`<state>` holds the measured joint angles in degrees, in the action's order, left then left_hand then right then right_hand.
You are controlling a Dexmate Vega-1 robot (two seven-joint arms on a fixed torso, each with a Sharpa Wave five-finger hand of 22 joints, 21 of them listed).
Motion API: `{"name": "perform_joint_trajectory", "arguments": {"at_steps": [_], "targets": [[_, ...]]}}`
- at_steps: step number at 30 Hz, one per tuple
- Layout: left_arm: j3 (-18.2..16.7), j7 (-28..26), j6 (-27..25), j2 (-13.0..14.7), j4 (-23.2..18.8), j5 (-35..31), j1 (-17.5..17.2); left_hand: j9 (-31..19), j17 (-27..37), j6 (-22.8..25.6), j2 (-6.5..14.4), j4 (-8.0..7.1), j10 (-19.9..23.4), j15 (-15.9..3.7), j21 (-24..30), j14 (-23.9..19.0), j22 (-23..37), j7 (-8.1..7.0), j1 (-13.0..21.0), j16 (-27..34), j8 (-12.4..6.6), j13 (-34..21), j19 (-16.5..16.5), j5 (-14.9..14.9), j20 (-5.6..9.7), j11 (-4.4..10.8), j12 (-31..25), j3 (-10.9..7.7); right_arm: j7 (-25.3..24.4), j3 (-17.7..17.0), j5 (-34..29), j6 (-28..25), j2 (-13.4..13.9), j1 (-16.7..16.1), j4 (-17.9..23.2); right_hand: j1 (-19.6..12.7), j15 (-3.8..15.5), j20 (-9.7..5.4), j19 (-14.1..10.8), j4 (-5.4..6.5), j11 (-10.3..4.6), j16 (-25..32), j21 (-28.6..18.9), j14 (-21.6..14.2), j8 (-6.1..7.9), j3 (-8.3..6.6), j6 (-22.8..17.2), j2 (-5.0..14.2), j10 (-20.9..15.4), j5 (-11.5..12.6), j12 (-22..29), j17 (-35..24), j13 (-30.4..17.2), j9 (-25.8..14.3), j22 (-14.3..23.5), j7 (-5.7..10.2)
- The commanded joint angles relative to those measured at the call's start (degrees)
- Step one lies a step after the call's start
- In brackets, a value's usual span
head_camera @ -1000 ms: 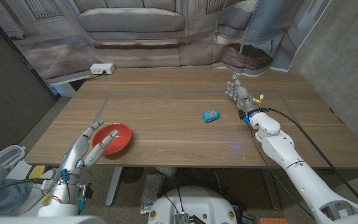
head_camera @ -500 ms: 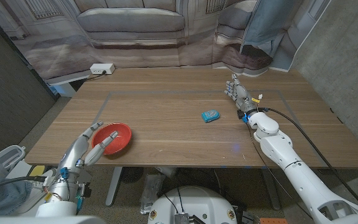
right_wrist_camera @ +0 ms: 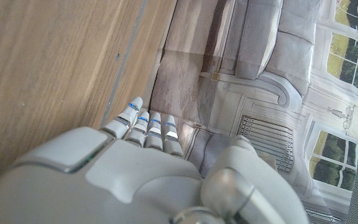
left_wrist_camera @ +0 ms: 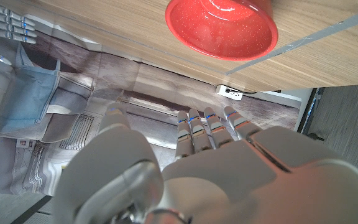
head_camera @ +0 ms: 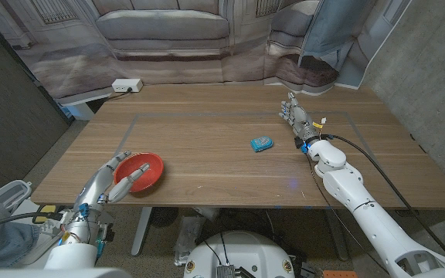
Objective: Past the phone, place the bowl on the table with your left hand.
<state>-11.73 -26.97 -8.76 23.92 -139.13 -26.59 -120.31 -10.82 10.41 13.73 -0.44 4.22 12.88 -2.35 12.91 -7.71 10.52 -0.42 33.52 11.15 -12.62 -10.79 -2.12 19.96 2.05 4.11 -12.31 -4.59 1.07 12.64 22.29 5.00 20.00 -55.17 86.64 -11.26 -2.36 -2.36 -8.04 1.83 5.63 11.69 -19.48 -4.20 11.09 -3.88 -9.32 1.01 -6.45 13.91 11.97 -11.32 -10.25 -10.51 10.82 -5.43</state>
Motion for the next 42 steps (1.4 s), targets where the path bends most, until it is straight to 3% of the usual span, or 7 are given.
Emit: {"name": "perform_joint_trajectory", "arguments": {"at_steps": [1,13,16,17,28,42], "targets": [[1.28,-1.67,-3.93,0.96,-1.52,-2.09,-1.06,-0.06,0.03,0.59,-0.06,0.73,0.33,-0.88,-0.21,-0.51,0.14,-0.33,0.86,-0.08,0.06,-0.30,-0.41,0.61,2.33,0.18,0.04,-0.06,-0.19,0.08,0.19,0.03,0.30,-0.32,0.69,-0.43,0.03,-2.05,-0.56,-0.30,0.13,-0.02,0.10,-0.54,0.26,0.01,-0.22,-0.33,-0.66,-0.18,0.10,-0.08,-0.21,-0.15,0.05,0.06],[2.01,-1.72,-8.55,2.31,-3.76,-4.55,-2.37,-0.07,0.01,0.24,-0.63,1.57,-0.04,-0.99,-0.53,-0.05,0.12,-0.37,2.23,-0.30,0.32,-0.31,0.11,0.84,2.34,0.30,0.30,0.01,-0.40,0.09,0.46,0.05,0.32,-0.47,0.93,-0.41,0.02,-2.03,-0.58,-0.33,0.15,-0.07,0.23,-0.49,0.23,0.06,-0.18,-0.32,-0.66,-0.21,0.07,-0.09,-0.21,-0.15,0.06,0.05],[3.23,-2.88,-10.36,2.50,-3.71,-6.52,-1.75,-0.08,0.00,0.38,-1.06,1.92,0.59,-1.11,-0.53,-0.15,0.11,-0.65,2.70,-0.27,0.30,-0.32,0.00,0.92,2.31,0.92,0.10,0.14,-0.48,0.01,0.68,-0.12,0.24,-0.54,0.94,-0.41,0.02,-2.04,-0.60,-0.34,0.17,-0.07,0.25,-0.49,0.21,0.08,-0.14,-0.31,-0.63,-0.22,0.05,-0.09,-0.21,-0.15,0.07,0.00],[3.53,-3.09,-10.81,2.73,-3.68,-7.03,-1.63,-0.08,0.00,0.68,-1.54,2.21,0.81,-1.42,-0.51,-0.66,0.10,-0.79,3.10,-0.08,0.22,-0.33,-0.15,1.02,2.36,0.30,0.06,0.34,-0.47,0.00,0.69,-0.11,0.25,-0.56,0.93,-0.41,-0.01,-2.05,-0.62,-0.34,0.18,-0.07,0.26,-0.50,0.22,0.08,-0.19,-0.30,-0.63,-0.22,0.05,-0.09,-0.21,-0.15,0.07,0.00],[6.51,-2.77,-17.99,5.02,-4.85,-10.11,-0.40,-0.09,0.01,1.31,-2.94,2.84,1.16,-1.76,-0.38,-1.29,0.09,-1.34,3.88,0.05,0.13,-0.34,-0.82,1.24,2.49,1.44,0.08,1.03,-0.18,-0.08,0.83,-0.08,0.29,-0.34,0.34,-0.39,-0.01,-2.04,-0.77,-0.37,0.30,-0.03,0.34,-0.69,0.27,0.13,-0.36,-0.26,-0.81,-0.25,0.10,-0.10,-0.21,-0.15,0.07,-0.19],[10.43,-4.30,-25.54,7.67,-6.36,-12.62,0.02,-0.12,-0.01,0.88,-4.69,3.64,1.19,-2.26,-0.34,-1.33,0.05,-2.24,5.08,-0.07,0.41,-0.35,-1.39,1.35,1.79,1.66,0.21,1.83,0.63,-0.23,1.04,0.12,0.22,-0.32,-0.39,-0.36,-0.15,-2.00,-0.87,-0.40,0.38,-0.04,0.49,-0.77,0.23,0.20,-0.35,-0.21,-0.90,-0.29,0.09,-0.11,-0.21,-0.15,0.09,-0.19]]}}
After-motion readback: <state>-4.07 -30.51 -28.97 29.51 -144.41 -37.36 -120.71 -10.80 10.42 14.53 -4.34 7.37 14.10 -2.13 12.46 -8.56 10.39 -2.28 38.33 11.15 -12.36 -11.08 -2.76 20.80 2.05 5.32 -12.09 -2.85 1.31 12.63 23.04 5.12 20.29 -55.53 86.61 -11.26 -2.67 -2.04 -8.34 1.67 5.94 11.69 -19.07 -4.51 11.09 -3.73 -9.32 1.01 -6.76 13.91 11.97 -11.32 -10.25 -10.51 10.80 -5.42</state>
